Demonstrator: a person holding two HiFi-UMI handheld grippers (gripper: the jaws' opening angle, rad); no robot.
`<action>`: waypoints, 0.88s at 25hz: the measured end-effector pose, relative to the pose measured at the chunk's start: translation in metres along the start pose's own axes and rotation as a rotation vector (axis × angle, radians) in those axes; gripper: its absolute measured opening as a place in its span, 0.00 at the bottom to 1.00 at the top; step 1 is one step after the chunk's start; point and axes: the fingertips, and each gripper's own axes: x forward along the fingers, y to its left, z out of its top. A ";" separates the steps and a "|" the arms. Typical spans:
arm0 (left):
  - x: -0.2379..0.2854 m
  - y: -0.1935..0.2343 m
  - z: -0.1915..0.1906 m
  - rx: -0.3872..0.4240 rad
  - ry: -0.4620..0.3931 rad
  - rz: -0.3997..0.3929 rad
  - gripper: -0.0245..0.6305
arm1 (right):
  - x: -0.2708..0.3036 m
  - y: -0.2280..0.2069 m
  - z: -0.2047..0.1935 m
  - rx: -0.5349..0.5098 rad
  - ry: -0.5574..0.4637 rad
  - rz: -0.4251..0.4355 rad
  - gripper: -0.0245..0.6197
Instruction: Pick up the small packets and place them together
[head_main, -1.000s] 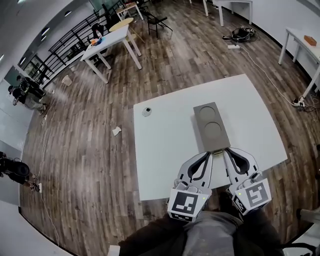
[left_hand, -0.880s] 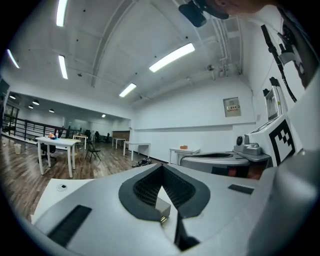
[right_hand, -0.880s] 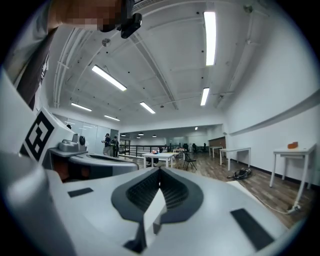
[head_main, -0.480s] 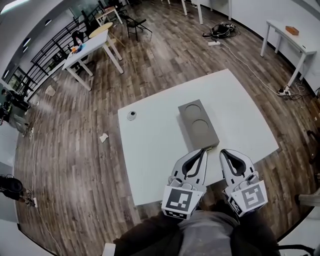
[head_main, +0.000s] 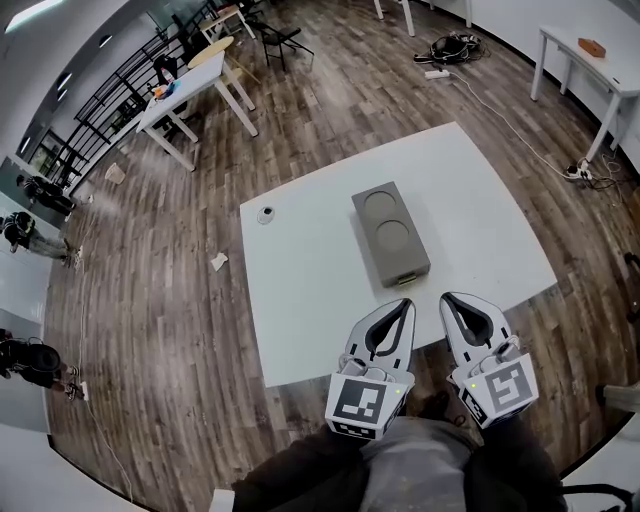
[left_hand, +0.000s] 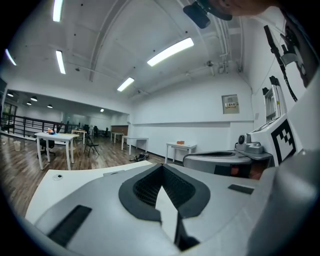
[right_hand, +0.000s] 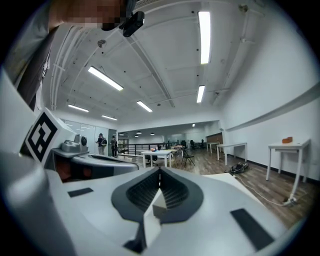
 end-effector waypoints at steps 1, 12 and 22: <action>-0.002 -0.004 -0.002 0.002 0.005 0.004 0.04 | -0.004 0.000 -0.001 0.004 -0.002 0.005 0.05; -0.019 -0.026 -0.002 0.037 0.029 0.056 0.04 | -0.025 0.008 0.000 0.035 -0.052 0.059 0.05; 0.015 0.027 -0.017 0.098 -0.037 -0.016 0.04 | 0.027 0.004 -0.042 0.001 -0.083 -0.038 0.05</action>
